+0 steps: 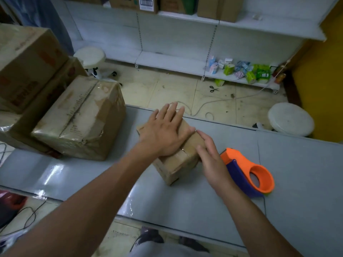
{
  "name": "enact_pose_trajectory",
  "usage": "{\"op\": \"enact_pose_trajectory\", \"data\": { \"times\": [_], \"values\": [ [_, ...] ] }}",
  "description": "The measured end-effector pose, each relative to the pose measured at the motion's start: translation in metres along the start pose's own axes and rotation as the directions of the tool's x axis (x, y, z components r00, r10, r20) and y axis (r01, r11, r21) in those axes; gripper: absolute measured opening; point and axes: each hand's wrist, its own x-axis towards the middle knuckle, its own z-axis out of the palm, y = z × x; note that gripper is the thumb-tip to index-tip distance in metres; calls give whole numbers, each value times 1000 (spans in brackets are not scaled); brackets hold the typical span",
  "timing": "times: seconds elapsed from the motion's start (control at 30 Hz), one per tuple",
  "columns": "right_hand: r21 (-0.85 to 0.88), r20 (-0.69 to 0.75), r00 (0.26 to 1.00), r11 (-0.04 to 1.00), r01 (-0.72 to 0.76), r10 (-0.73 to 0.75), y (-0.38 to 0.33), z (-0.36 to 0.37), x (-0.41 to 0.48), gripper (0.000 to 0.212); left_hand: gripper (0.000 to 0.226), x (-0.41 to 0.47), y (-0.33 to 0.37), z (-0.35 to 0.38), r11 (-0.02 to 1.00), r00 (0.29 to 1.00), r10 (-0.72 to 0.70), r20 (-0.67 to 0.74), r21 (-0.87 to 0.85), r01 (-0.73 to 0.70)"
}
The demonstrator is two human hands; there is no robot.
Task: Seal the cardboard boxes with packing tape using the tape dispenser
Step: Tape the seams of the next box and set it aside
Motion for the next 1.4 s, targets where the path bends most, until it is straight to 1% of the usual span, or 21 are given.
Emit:
{"op": "enact_pose_trajectory", "data": {
  "times": [0.13, 0.2, 0.27, 0.33, 0.4, 0.43, 0.47, 0.53, 0.57, 0.63, 0.7, 0.73, 0.8, 0.9, 1.0, 1.1, 1.17, 1.3, 1.33, 1.37, 1.4],
  "values": [
    [-82, 52, 998, 996, 32, -28, 3, 1, -9, 49, 82, 19, -17, -13, 968, 970, 241, 27, 70, -242],
    [-121, 49, 997, 991, 57, -52, 7, 5, -14, 52, 82, 21, -21, -20, 954, 959, 274, 67, 108, -280],
    [-134, 42, 994, 985, 106, -101, 10, 4, -18, 54, 82, 16, -11, -23, 973, 978, 199, 60, 109, -204],
    [-135, 121, 982, 978, 160, -144, 11, 0, -23, 56, 83, 9, 10, -16, 998, 999, 49, -17, 44, -48],
    [-165, 184, 972, 971, 174, -142, 13, -9, -27, 51, 83, 3, 27, 0, 1000, 997, -10, -81, 5, 10],
    [-207, 154, 976, 961, 182, -152, 16, -16, -29, 48, 84, 2, 31, 6, 1000, 996, -8, -93, 15, 9],
    [-256, 70, 983, 949, 185, -172, 18, -26, -29, 47, 86, 5, 31, 9, 1000, 996, 11, -90, 24, -9],
    [-330, -178, 968, 938, 109, -175, 26, -54, -29, 45, 87, 10, 31, 7, 994, 993, 109, -54, 21, -108],
    [-387, -280, 944, 920, 58, -177, 29, -71, -28, 36, 85, 13, 33, 5, 984, 983, 178, -49, 10, -178],
    [-563, -368, 916, 822, -82, -160, 34, -104, -31, 24, 81, 15, 39, 5, 956, 955, 293, -50, -2, -293],
    [-684, -349, 935, 697, -214, -56, 43, -122, -35, 29, 78, 18, 41, 6, 949, 948, 314, -54, 26, -313],
    [-719, -327, 945, 651, -243, -8, 46, -125, -36, 33, 77, 18, 40, 7, 951, 950, 308, -56, 42, -306],
    [-769, -270, 962, 595, -233, 28, 55, -123, -35, 34, 75, 18, 39, 8, 953, 952, 302, -54, 50, -300],
    [-793, -207, 978, 581, -184, 26, 68, -117, -31, 29, 73, 18, 37, 10, 952, 952, 303, -49, 58, -300],
    [-867, -284, 958, 417, -272, 35, 79, -111, -32, 45, 70, 18, 39, 12, 954, 954, 296, -55, 70, -292],
    [-910, -267, 963, 338, -240, -37, 86, -108, -36, 54, 69, 19, 38, 12, 953, 953, 297, -63, 83, -292],
    [-920, -245, 967, 330, -211, -66, 89, -111, -35, 52, 66, 18, 38, 14, 951, 952, 300, -51, 97, -295],
    [-922, -205, 979, 339, -187, -17, 83, -117, -34, 47, 63, 18, 40, 12, 943, 949, 312, -37, 136, -304],
    [-908, -202, 979, 375, -188, 1, 80, -120, -34, 45, 64, 18, 42, 10, 943, 951, 308, -29, 142, -301],
    [-871, -206, 978, 449, -198, 32, 76, -123, -35, 43, 64, 17, 43, 7, 945, 954, 298, -23, 151, -291],
    [-765, -231, 971, 604, -225, 68, 70, -130, -35, 39, 65, 16, 46, 4, 944, 958, 288, -12, 175, -281]
  ]
}}
